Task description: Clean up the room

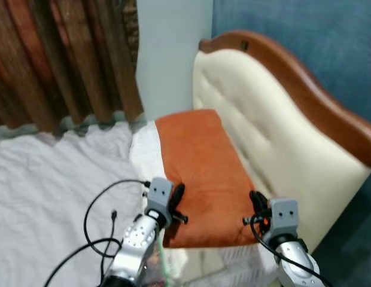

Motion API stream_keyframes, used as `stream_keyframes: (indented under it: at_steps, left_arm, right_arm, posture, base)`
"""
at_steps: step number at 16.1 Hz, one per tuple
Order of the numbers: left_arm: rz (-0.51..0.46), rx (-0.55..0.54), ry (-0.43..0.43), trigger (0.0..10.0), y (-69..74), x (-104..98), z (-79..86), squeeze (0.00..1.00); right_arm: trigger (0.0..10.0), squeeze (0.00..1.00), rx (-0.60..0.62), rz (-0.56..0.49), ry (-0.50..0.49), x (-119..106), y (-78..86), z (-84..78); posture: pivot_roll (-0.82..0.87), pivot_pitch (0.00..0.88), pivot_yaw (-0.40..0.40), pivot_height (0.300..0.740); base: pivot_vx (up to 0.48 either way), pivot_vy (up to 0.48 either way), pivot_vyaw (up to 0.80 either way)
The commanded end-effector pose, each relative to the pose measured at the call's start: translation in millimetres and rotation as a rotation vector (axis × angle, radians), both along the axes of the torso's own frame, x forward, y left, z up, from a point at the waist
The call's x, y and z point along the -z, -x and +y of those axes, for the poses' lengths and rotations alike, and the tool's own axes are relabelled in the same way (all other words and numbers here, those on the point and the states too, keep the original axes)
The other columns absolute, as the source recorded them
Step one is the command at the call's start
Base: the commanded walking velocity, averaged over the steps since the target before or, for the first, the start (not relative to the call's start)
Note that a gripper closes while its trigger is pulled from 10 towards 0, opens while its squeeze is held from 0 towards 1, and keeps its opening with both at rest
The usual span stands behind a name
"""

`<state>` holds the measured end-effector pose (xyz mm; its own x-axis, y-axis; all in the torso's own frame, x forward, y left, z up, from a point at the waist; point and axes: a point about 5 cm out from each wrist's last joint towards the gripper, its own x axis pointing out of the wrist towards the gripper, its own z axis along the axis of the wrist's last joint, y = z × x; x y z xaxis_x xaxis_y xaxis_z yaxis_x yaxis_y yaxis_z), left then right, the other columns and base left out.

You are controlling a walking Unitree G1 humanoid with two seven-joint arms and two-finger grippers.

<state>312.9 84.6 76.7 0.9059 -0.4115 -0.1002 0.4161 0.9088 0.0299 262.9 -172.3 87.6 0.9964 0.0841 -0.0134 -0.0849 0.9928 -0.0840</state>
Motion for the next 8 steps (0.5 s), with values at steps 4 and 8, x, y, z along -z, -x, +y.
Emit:
stream_keyframes:
  at_steps: [4,8]
  left_arm:
    - [-0.007,-0.045,-0.042,10.0,-15.1,-3,3.6,0.00]
    - [0.014,-0.051,-0.015,10.0,-17.4,1,5.9,0.00]
  right_arm:
    - [0.0,0.00,0.032,0.042,0.014,1,-2.7,-14.5]
    - [0.0,0.00,0.019,0.067,0.019,6,1.6,-10.4]
  posture:
    - [-0.14,0.003,0.000,0.740]
    - [-0.15,0.037,-0.003,0.740]
  base:
    - [0.000,-0.118,0.00]
    - [0.000,-0.453,0.00]
